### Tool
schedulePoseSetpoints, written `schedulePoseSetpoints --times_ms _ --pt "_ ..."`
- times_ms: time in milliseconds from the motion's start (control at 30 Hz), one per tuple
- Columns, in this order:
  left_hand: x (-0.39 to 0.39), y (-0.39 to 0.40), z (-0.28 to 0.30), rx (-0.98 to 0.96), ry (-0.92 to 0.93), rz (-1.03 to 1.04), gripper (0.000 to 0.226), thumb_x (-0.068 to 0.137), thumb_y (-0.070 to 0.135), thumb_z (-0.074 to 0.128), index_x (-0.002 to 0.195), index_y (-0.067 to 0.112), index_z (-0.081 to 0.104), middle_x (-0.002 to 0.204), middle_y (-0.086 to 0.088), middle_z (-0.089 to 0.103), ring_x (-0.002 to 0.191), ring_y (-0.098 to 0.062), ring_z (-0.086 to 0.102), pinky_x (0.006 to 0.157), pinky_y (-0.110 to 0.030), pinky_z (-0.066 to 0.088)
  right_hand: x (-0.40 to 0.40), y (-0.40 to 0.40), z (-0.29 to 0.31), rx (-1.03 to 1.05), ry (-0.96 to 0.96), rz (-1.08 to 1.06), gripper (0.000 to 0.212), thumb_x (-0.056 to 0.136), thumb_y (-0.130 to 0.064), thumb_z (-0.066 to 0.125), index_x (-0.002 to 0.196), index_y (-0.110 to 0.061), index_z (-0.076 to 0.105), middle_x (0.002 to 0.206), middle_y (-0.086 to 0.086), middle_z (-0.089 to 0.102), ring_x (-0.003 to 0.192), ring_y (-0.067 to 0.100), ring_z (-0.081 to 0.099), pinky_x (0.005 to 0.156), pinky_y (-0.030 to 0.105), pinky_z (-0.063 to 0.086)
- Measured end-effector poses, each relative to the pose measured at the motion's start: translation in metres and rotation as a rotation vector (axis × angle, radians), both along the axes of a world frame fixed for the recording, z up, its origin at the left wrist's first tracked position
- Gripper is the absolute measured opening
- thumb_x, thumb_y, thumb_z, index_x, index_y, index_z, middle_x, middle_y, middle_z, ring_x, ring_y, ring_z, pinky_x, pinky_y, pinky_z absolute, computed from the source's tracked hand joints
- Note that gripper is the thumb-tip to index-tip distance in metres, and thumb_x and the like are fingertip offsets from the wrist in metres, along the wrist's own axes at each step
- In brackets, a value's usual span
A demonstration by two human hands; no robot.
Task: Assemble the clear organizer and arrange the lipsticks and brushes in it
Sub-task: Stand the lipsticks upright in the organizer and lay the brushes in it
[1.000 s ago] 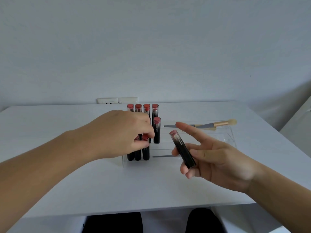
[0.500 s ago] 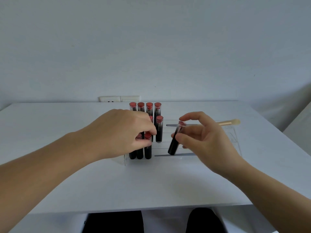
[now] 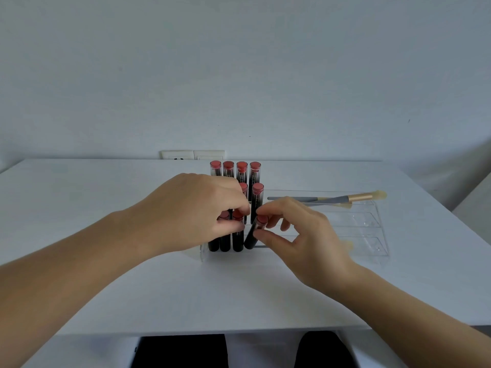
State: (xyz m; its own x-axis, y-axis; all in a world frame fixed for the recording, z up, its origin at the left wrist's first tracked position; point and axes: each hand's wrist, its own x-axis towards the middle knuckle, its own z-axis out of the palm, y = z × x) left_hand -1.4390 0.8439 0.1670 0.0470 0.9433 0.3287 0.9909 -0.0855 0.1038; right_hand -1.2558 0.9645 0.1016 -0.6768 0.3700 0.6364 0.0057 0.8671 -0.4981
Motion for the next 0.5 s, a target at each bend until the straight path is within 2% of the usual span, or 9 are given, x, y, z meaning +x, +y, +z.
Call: schedulePoseSetpoints --times_ms 100,367,500 --pt "-0.001 0.0 0.0 -0.004 -0.009 -0.008 0.011 0.084 0.038 0.069 0.094 0.034 0.073 0.094 0.016 0.064 0.076 -0.01 0.06 0.066 -0.036 0.051 0.001 -0.001 0.0 0.027 -0.025 0.005 0.025 0.085 -0.012 0.078 0.108 -0.018 0.068 0.091 -0.01 0.065 0.083 -0.006 0.052 0.071 0.016 0.044" --pt "-0.001 -0.002 -0.001 0.017 -0.026 -0.004 0.007 0.086 0.038 0.073 0.093 0.035 0.074 0.095 0.016 0.066 0.075 -0.007 0.059 0.066 -0.031 0.049 0.012 0.003 0.012 -0.023 -0.028 -0.091 0.025 0.082 -0.004 0.078 0.1 -0.02 0.072 0.084 -0.02 0.063 0.08 -0.002 0.057 0.068 0.006 0.04" --pt "-0.003 -0.002 -0.002 0.014 -0.032 0.008 0.007 0.086 0.038 0.075 0.093 0.036 0.073 0.096 0.018 0.065 0.076 -0.005 0.056 0.066 -0.026 0.045 0.021 0.008 0.016 -0.069 -0.032 -0.129 0.029 0.08 -0.001 0.076 0.096 -0.025 0.07 0.081 -0.023 0.064 0.082 0.002 0.06 0.067 0.009 0.043"
